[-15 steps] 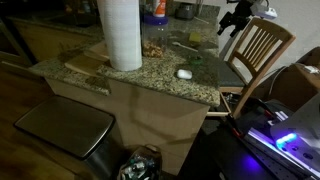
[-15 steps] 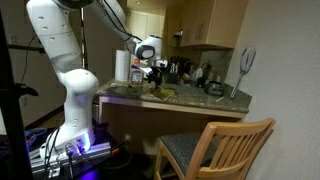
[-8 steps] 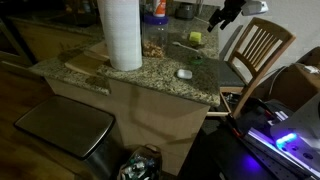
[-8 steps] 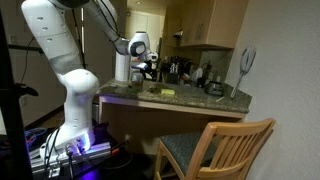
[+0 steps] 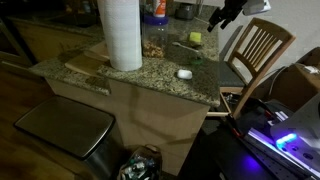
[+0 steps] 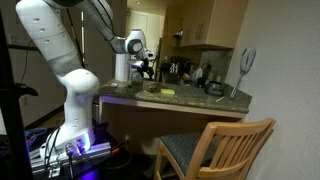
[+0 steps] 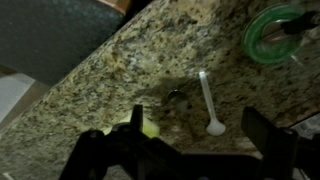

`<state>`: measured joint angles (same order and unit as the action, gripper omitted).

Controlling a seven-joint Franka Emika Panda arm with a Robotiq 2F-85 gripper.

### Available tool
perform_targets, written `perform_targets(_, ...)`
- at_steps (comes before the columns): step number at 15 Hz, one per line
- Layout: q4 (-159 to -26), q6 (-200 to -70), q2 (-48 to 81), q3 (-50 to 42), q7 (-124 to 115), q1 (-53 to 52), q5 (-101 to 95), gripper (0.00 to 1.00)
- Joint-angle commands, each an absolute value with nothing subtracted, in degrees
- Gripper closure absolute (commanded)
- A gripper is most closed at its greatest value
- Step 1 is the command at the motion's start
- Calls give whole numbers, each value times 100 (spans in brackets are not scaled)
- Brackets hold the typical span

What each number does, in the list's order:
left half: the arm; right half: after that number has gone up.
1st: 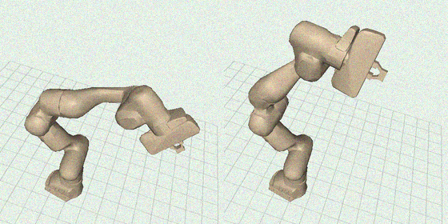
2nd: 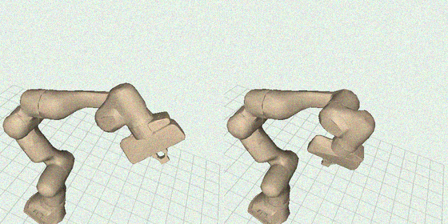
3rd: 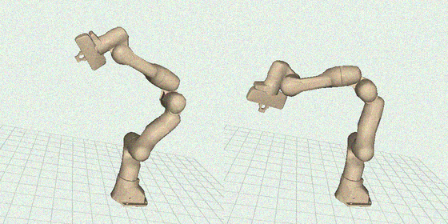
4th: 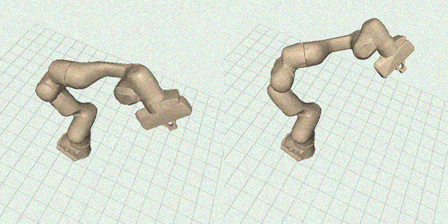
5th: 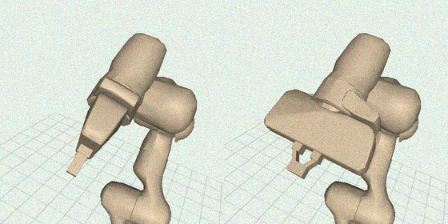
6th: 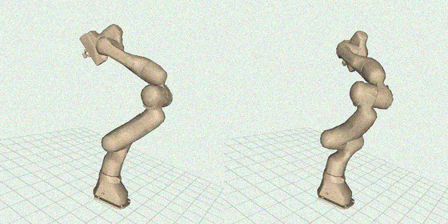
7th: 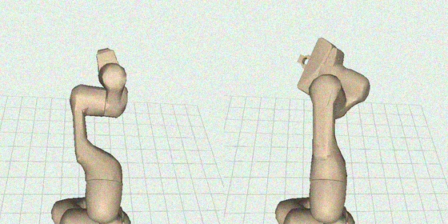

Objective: Move the spoon to the right

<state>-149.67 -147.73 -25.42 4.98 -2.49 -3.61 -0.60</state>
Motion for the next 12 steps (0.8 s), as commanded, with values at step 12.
perform_targets(12,-14702,-11231,-4839,410,109,-898,484,0)
